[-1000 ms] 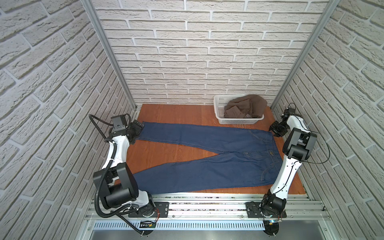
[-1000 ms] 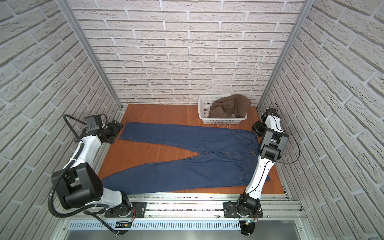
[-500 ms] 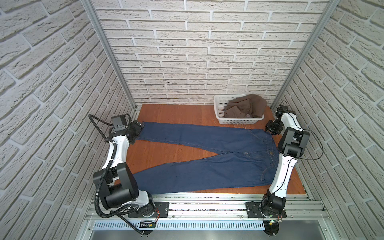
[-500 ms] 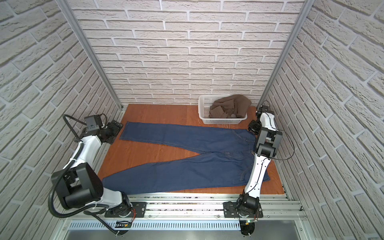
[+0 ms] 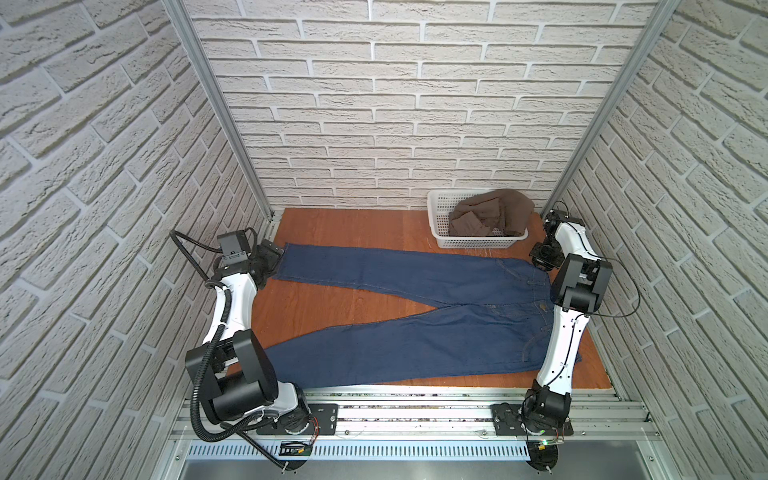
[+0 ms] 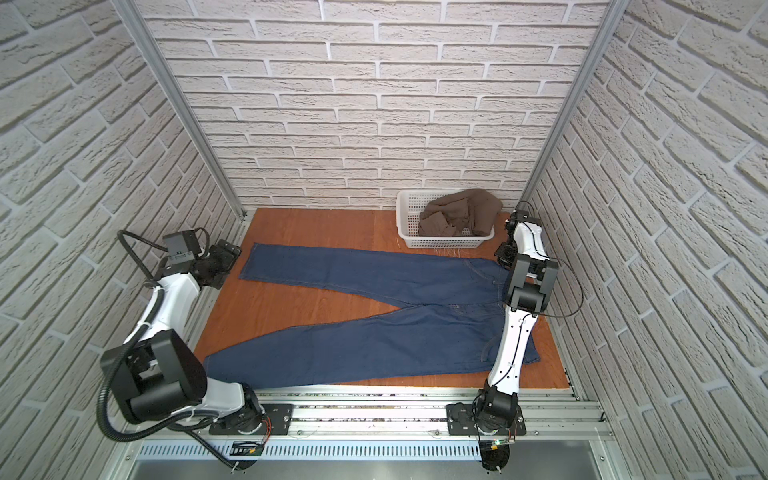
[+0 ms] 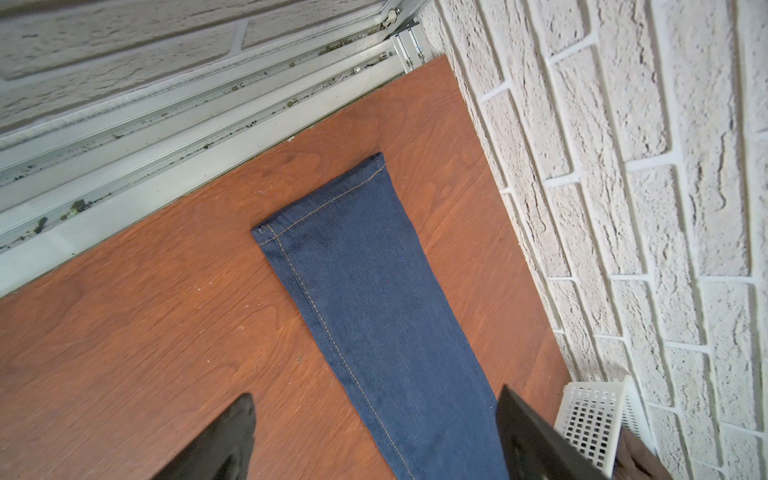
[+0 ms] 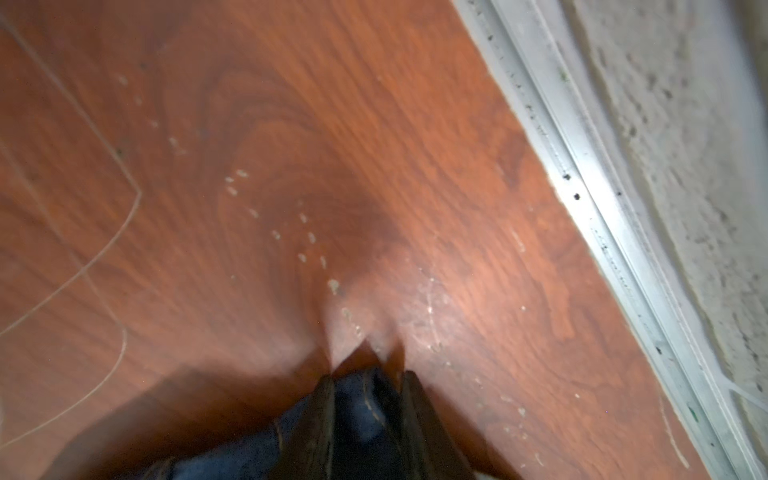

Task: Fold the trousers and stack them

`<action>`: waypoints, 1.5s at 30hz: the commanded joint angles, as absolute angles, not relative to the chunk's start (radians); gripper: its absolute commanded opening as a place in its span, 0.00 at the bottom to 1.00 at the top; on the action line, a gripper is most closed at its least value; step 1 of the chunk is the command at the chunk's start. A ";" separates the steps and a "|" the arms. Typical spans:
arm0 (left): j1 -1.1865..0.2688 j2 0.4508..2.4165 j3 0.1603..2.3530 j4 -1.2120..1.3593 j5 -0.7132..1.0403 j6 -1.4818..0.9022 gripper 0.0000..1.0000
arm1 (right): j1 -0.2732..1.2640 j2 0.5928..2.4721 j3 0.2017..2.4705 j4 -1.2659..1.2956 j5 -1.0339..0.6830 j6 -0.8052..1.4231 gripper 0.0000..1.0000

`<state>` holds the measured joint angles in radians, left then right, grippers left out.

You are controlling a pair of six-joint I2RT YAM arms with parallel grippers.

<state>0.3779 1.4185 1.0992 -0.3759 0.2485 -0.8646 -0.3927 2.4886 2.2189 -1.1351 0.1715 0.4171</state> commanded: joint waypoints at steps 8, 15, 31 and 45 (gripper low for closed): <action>0.402 1.408 1.098 -0.334 0.244 -0.850 0.90 | -0.405 2.521 2.154 -1.175 0.178 0.485 0.14; 0.407 1.410 1.115 -0.350 0.242 -0.845 0.90 | -0.399 2.216 1.853 -0.824 -0.114 0.486 0.06; 0.413 1.507 1.167 -0.368 0.282 -0.827 0.89 | -0.396 1.723 1.391 -0.592 -0.048 0.552 0.05; 0.384 1.937 1.620 -0.528 0.417 -0.742 0.87 | -0.391 1.589 1.197 -0.522 -0.074 0.649 0.05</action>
